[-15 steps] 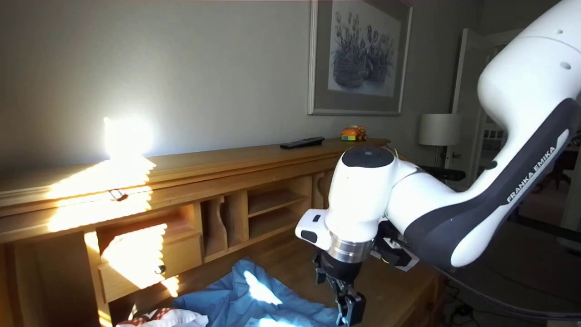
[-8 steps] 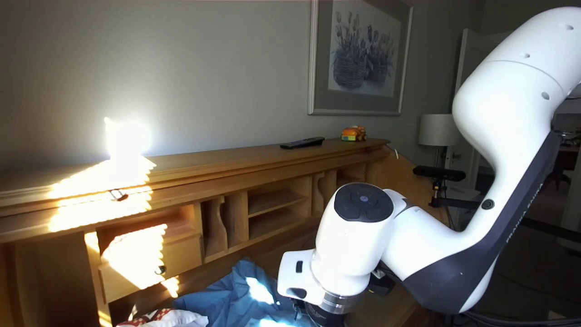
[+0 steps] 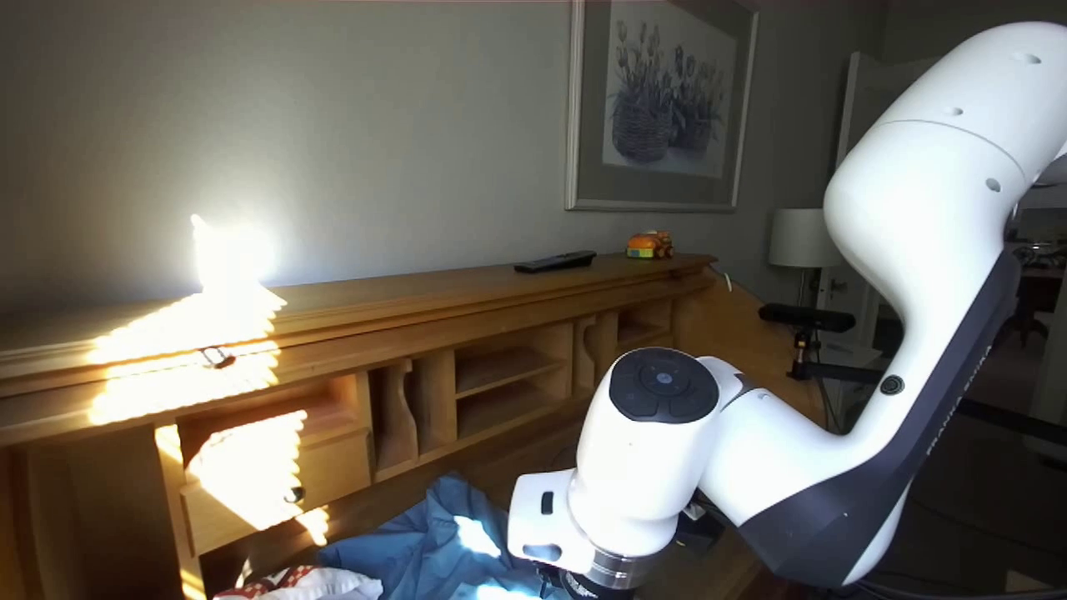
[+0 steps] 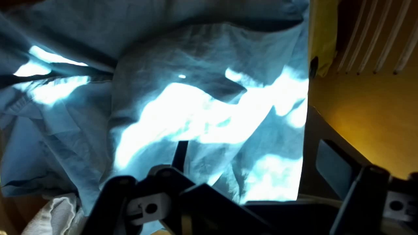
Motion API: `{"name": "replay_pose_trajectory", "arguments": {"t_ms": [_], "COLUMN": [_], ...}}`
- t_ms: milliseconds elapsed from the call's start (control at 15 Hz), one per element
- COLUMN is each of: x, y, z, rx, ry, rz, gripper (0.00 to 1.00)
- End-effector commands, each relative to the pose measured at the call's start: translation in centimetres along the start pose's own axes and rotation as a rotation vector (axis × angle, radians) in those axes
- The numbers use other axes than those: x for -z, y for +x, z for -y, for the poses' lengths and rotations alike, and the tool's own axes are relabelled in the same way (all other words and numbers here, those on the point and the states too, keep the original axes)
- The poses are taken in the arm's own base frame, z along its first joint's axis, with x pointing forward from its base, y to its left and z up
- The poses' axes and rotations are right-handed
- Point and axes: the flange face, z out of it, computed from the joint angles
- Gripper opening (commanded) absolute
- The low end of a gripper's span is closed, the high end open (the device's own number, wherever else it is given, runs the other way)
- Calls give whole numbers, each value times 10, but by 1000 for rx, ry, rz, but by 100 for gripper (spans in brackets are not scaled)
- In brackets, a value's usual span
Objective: Fold the towel on the table
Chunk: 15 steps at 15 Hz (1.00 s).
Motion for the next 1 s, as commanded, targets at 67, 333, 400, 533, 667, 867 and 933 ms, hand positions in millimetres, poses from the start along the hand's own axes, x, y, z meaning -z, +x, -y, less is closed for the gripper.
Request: {"name": "replay_pose_trajectory", "arguments": {"t_ms": [67, 333, 400, 533, 667, 867, 933], "x": [-12, -26, -30, -39, -47, -56, -58], "y": [9, 20, 22, 25, 25, 27, 27], "z": [9, 26, 30, 37, 42, 47, 48], "rx": [31, 73, 77, 56, 35, 14, 6], "ry": [-57, -75, -69, -64, -76, -115, -127], "rz": [-21, -49, -50, -44, -28, -21, -23], "gripper": [100, 100, 100, 100, 100, 100, 100]}}
